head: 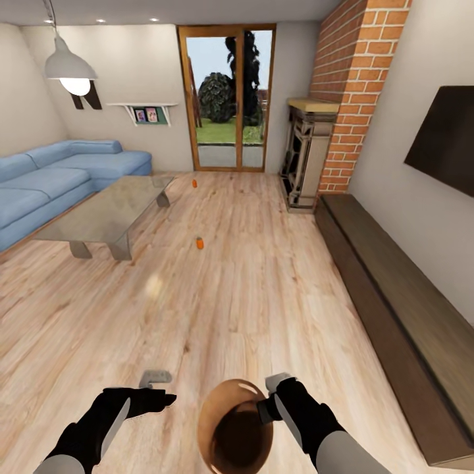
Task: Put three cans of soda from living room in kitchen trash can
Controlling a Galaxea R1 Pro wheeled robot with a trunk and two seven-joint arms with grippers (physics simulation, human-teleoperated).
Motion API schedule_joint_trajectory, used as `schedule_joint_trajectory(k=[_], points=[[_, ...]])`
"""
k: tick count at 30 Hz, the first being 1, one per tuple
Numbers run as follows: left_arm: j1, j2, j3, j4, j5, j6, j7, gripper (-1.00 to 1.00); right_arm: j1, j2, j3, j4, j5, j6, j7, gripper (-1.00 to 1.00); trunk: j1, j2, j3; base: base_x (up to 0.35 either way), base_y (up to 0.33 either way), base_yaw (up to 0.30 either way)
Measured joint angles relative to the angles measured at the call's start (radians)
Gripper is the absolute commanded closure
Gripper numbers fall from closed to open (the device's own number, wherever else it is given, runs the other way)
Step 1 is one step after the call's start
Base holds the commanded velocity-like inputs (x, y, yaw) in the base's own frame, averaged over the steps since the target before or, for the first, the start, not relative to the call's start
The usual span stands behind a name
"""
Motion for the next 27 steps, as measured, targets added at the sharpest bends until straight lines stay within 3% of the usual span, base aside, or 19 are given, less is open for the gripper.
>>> schedule_joint_trajectory(k=[14, 24, 27], points=[[0.000, 0.001, 0.000, 0.001, -0.002, -0.001, -0.002, -1.00, 0.000, 0.000, 0.005, 0.006, 0.002, -0.005, 0.022, 1.00, 0.000, 0.000, 0.000, 0.238, 0.283, -0.003], [0.001, 0.003, 0.000, 0.001, -0.002, -0.003, -0.031, -1.00, 0.000, -0.008, -0.006, 0.007, 0.002, -0.013, 0.030, 1.00, 0.000, 0.000, -0.001, 0.033, 0.343, -0.169], [0.001, 0.003, -0.002, 0.002, -0.002, -0.007, -0.040, -1.00, 0.001, -0.007, -0.006, 0.019, -0.004, -0.065, 0.030, 1.00, 0.000, 0.000, -0.001, 0.002, 0.350, -0.029]])
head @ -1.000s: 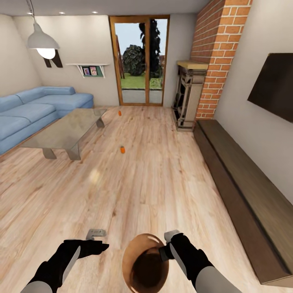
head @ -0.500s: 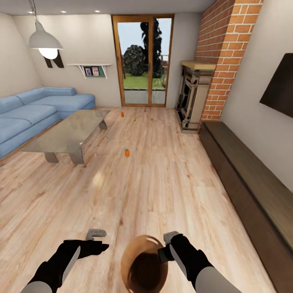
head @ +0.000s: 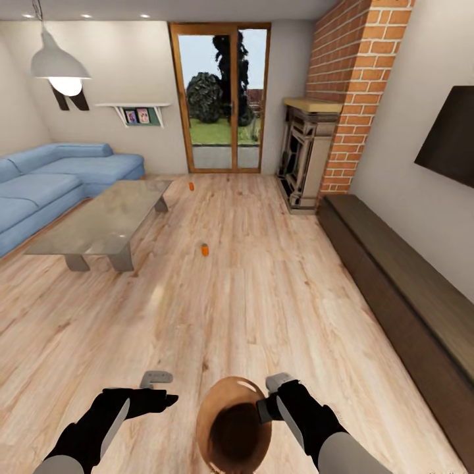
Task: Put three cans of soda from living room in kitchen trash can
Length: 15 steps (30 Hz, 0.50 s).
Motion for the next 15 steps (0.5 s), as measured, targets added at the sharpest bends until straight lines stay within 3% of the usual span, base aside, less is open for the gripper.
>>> schedule_joint_trajectory(k=[15], points=[[-0.001, -0.001, -0.002, 0.019, -0.005, 0.003, -0.003, -1.00, 0.005, -0.003, 0.000, 0.030, 0.001, -0.047, 0.001, 1.00, 0.000, 0.000, 0.000, 0.000, 0.350, -0.005]])
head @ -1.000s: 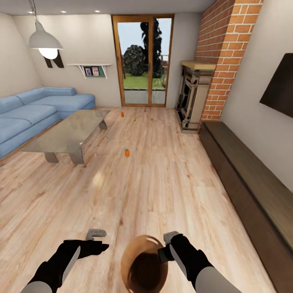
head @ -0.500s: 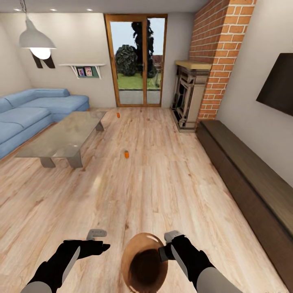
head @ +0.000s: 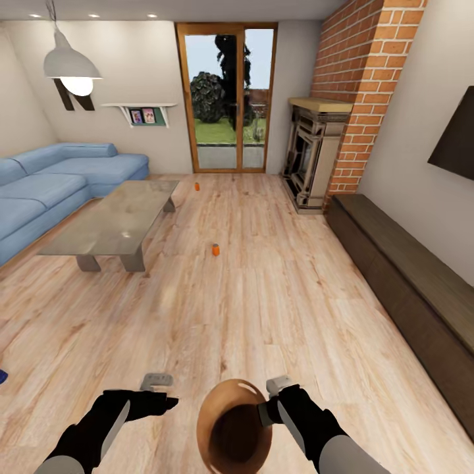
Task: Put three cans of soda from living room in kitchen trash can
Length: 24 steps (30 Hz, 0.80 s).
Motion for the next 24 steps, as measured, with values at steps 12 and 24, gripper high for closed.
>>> schedule_joint_trajectory(k=[12, 24], points=[[-0.070, -0.003, -0.008, 0.009, -0.004, 0.014, 0.000, -1.00, 0.003, -0.003, -0.002, 0.001, -0.002, -0.027, -0.001, 1.00, 0.000, 0.000, 0.000, 0.000, 0.350, 0.000], [-0.074, -0.003, -0.011, 0.011, -0.004, 0.016, 0.000, -1.00, 0.038, -0.003, -0.001, 0.003, -0.006, -0.138, -0.003, 1.00, 0.000, 0.000, 0.000, 0.000, 0.350, 0.000]])
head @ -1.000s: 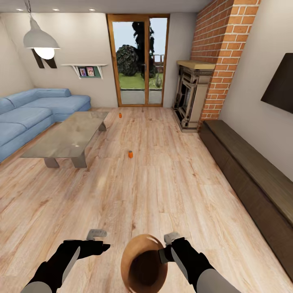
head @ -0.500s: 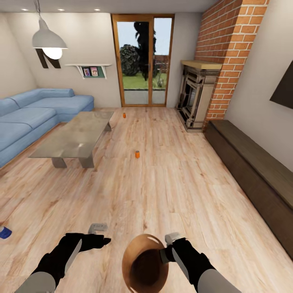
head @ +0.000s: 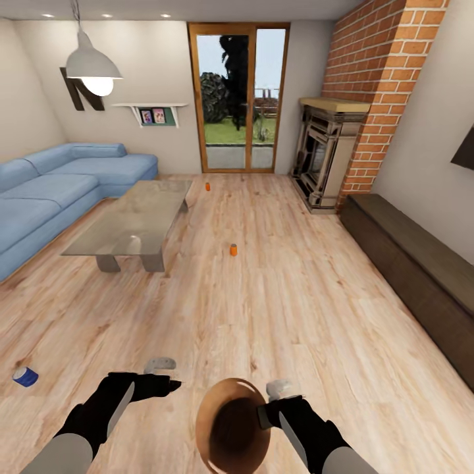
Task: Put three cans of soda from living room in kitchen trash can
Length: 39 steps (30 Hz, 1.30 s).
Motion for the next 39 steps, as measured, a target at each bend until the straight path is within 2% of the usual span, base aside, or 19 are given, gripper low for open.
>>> schedule_joint_trajectory(k=[5, 13, 17, 18, 19, 21, 22, 24, 26, 33, 37, 39], points=[[0.000, 0.003, 0.000, 0.001, 0.001, 0.000, 0.000, -1.00, 0.002, 0.000, -0.002, 0.000, -0.004, -0.005, -0.001, 1.00, 0.000, 0.000, 0.000, 0.000, 0.350, -0.084], [-0.001, 0.005, 0.002, 0.014, 0.001, 0.000, 0.001, -1.00, 0.002, -0.001, -0.004, -0.003, 0.002, -0.005, -0.004, 1.00, 0.000, 0.000, 0.000, 0.000, 0.350, -0.248], [-0.001, 0.006, 0.002, 0.021, 0.000, 0.000, 0.002, -1.00, 0.002, -0.011, -0.014, -0.005, 0.003, -0.001, -0.008, 1.00, 0.000, 0.000, 0.000, 0.000, 0.350, -0.183], [-0.001, 0.006, 0.002, 0.022, 0.000, 0.000, 0.003, -1.00, 0.002, -0.014, -0.024, -0.005, 0.001, -0.001, -0.008, 1.00, 0.000, 0.000, 0.000, 0.000, 0.350, -0.084], [-0.002, 0.006, 0.002, 0.023, -0.001, 0.000, 0.004, -1.00, 0.002, -0.018, -0.057, -0.006, -0.009, 0.001, -0.009, 1.00, 0.000, 0.000, 0.000, 0.000, 0.350, -0.068], [-0.002, 0.006, 0.002, 0.024, -0.001, 0.000, 0.005, -1.00, 0.002, -0.020, -0.099, -0.011, 0.004, 0.002, -0.012, 1.00, 0.000, 0.000, 0.000, 0.000, 0.350, -0.044], [-0.002, 0.006, 0.002, 0.024, -0.001, 0.000, 0.006, -1.00, 0.002, -0.022, -0.142, -0.012, -0.006, 0.003, -0.014, 1.00, 0.000, 0.000, 0.000, 0.000, 0.350, -0.028], [-0.002, 0.007, 0.003, 0.025, -0.002, 0.003, 0.007, -1.00, 0.002, -0.023, -0.185, -0.016, 0.000, 0.004, -0.019, 1.00, 0.000, 0.000, 0.000, 0.000, 0.350, -0.016], [-0.002, 0.008, 0.004, 0.025, -0.001, 0.009, 0.007, -1.00, 0.002, -0.024, -0.208, -0.018, -0.001, 0.005, -0.024, 1.00, 0.000, 0.000, 0.000, 0.000, 0.350, -0.008], [-0.002, 0.010, 0.007, 0.025, -0.001, 0.033, 0.012, -1.00, -0.021, -0.034, -0.226, -0.037, 0.009, 0.031, -0.034, 1.00, 0.000, 0.000, 0.000, 0.000, 0.350, -0.003], [-0.002, 0.010, 0.007, 0.025, -0.002, 0.037, 0.013, -1.00, -0.082, -0.048, -0.222, -0.044, 0.016, 0.122, -0.035, 1.00, 0.000, 0.000, 0.000, 0.000, 0.350, 0.000], [-0.002, 0.010, 0.007, 0.025, -0.002, 0.048, 0.014, -1.00, -0.115, -0.053, -0.218, -0.040, 0.006, 0.165, -0.035, 1.00, 0.000, 0.000, 0.000, 0.000, 0.350, 0.000]])
